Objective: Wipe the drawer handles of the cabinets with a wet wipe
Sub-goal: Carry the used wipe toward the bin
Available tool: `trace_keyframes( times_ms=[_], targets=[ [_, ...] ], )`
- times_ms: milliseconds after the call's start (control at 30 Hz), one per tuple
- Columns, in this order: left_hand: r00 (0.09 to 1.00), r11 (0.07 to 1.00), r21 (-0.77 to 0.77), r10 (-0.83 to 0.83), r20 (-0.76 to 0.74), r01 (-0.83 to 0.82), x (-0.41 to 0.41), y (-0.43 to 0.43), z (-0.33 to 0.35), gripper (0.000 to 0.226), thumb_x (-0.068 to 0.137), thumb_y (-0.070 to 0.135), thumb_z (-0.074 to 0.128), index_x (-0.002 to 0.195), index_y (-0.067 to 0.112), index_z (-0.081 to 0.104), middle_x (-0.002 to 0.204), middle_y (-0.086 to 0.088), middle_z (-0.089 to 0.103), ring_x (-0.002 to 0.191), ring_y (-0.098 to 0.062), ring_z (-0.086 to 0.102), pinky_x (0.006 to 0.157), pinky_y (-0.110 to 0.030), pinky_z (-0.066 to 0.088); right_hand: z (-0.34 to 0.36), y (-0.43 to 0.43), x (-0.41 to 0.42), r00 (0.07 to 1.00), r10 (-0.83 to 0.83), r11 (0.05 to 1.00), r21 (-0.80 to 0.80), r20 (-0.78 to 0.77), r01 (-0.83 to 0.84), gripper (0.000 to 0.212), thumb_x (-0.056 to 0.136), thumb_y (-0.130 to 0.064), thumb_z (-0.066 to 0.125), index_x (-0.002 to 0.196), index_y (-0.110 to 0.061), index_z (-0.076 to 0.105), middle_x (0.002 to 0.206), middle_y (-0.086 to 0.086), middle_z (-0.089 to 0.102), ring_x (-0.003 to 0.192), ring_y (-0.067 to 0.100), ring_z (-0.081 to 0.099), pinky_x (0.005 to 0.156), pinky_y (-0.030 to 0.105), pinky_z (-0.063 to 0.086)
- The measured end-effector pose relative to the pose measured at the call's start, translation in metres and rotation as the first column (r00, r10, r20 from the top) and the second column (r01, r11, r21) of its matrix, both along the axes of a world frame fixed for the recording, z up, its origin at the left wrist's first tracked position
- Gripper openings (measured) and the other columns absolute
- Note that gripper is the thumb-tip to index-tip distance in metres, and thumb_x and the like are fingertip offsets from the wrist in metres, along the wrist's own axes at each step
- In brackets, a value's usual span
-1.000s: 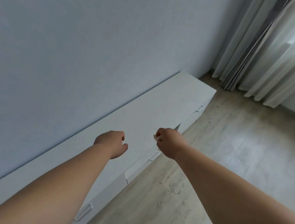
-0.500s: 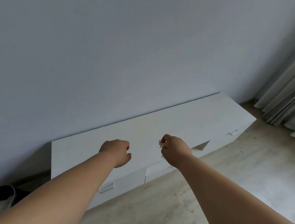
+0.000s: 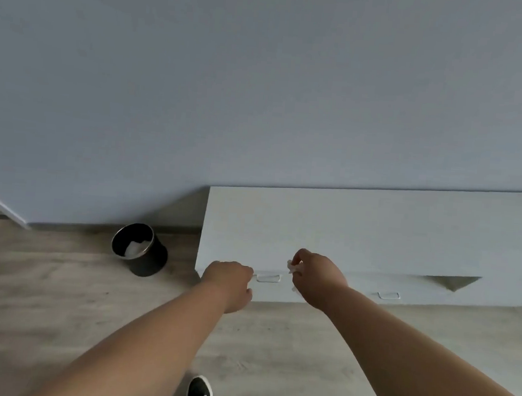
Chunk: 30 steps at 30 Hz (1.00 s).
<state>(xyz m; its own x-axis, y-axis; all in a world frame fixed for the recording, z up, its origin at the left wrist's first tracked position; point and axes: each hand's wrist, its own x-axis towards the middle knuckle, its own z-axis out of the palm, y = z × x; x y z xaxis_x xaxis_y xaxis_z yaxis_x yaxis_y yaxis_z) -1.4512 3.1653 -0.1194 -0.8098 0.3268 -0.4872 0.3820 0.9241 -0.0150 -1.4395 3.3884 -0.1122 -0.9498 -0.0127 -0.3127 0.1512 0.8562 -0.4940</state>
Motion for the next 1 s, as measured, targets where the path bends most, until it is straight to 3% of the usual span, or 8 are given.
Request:
trace_keyframes(
  times_ms=[167, 233, 367, 467, 533, 667, 767, 1000],
  targets=[
    [0.983, 0.981, 0.052, 0.185, 0.02, -0.185, 0.006, -0.097, -0.002, 0.036, 0.101, 0.047, 0.043, 0.128, 0.026, 0.056, 0.121, 0.003, 0.063, 0.106, -0.023, 0.063, 0.09, -0.039, 0.054, -0.004, -0.086, -0.014, 0.99, 0.133, 0.991, 0.018, 0.049, -0.134, 0.018, 0.092, -0.025, 0.046, 0.105, -0.034, 0.054, 0.112, -0.013, 0.068, 0.095, 0.014, 0.065, 0.078, 0.034, 0.058],
    [0.97, 0.966, 0.084, 0.243, 0.021, -0.243, 0.004, -0.139, 0.0, 0.033, 0.101, 0.047, 0.045, 0.125, 0.027, 0.057, 0.119, 0.004, 0.063, 0.105, -0.022, 0.062, 0.089, -0.039, 0.054, -0.003, -0.125, -0.026, 0.984, 0.171, 0.984, 0.048, 0.045, -0.173, 0.018, 0.092, -0.025, 0.047, 0.106, -0.034, 0.054, 0.113, -0.013, 0.069, 0.096, 0.015, 0.064, 0.078, 0.035, 0.058],
    [0.938, 0.928, 0.134, 0.345, 0.04, -0.347, -0.006, -0.227, -0.001, 0.027, 0.102, 0.046, 0.049, 0.12, 0.028, 0.058, 0.113, 0.005, 0.064, 0.1, -0.021, 0.062, 0.083, -0.036, 0.051, -0.009, -0.211, -0.053, 0.979, 0.2, 0.975, 0.091, 0.035, -0.203, 0.02, 0.096, -0.023, 0.048, 0.113, -0.029, 0.058, 0.097, -0.007, 0.064, 0.084, 0.015, 0.061, 0.065, 0.029, 0.05],
    [0.913, 0.9, 0.158, 0.403, 0.055, -0.407, -0.011, -0.292, -0.002, 0.028, 0.103, 0.044, 0.048, 0.123, 0.028, 0.058, 0.117, 0.004, 0.064, 0.101, -0.022, 0.06, 0.081, -0.036, 0.043, -0.019, -0.285, -0.065, 0.981, 0.187, 0.98, 0.062, 0.054, -0.19, 0.02, 0.098, -0.025, 0.047, 0.114, -0.029, 0.058, 0.096, -0.007, 0.064, 0.081, 0.013, 0.061, 0.071, 0.031, 0.057],
    [0.893, 0.876, 0.176, 0.445, 0.065, -0.449, -0.014, -0.331, -0.003, 0.031, 0.102, 0.044, 0.048, 0.127, 0.027, 0.058, 0.122, 0.004, 0.064, 0.106, -0.023, 0.061, 0.086, -0.036, 0.048, -0.023, -0.333, -0.069, 0.972, 0.22, 0.974, 0.041, 0.077, -0.224, 0.018, 0.098, -0.026, 0.047, 0.113, -0.029, 0.057, 0.096, -0.005, 0.063, 0.078, 0.01, 0.06, 0.067, 0.028, 0.054],
    [0.821, 0.793, 0.216, 0.561, 0.11, -0.57, -0.014, -0.405, -0.005, 0.031, 0.101, 0.043, 0.05, 0.125, 0.027, 0.061, 0.124, 0.002, 0.063, 0.112, -0.023, 0.061, 0.095, -0.038, 0.052, -0.025, -0.419, -0.081, 0.948, 0.316, 0.948, 0.01, 0.038, -0.317, 0.012, 0.096, -0.03, 0.051, 0.108, -0.029, 0.052, 0.092, -0.004, 0.063, 0.082, 0.018, 0.063, 0.071, 0.034, 0.055],
    [0.774, 0.741, 0.235, 0.625, 0.103, -0.63, -0.015, -0.445, -0.008, 0.03, 0.099, 0.045, 0.052, 0.124, 0.032, 0.061, 0.125, 0.005, 0.062, 0.114, -0.02, 0.06, 0.094, -0.033, 0.049, -0.025, -0.46, -0.091, 0.927, 0.373, 0.927, 0.019, 0.045, -0.374, 0.011, 0.095, -0.03, 0.052, 0.105, -0.029, 0.049, 0.084, -0.006, 0.059, 0.075, 0.013, 0.058, 0.062, 0.03, 0.049],
    [0.65, 0.601, 0.267, 0.741, 0.167, -0.753, -0.039, -0.513, -0.034, 0.034, 0.094, 0.049, 0.058, 0.125, 0.034, 0.062, 0.131, 0.009, 0.063, 0.118, -0.017, 0.061, 0.098, -0.033, 0.05, -0.035, -0.523, -0.142, 0.895, 0.443, 0.893, 0.065, 0.049, -0.445, 0.014, 0.092, -0.028, 0.055, 0.106, -0.027, 0.054, 0.097, -0.001, 0.064, 0.085, 0.021, 0.061, 0.069, 0.031, 0.049]
  ],
)
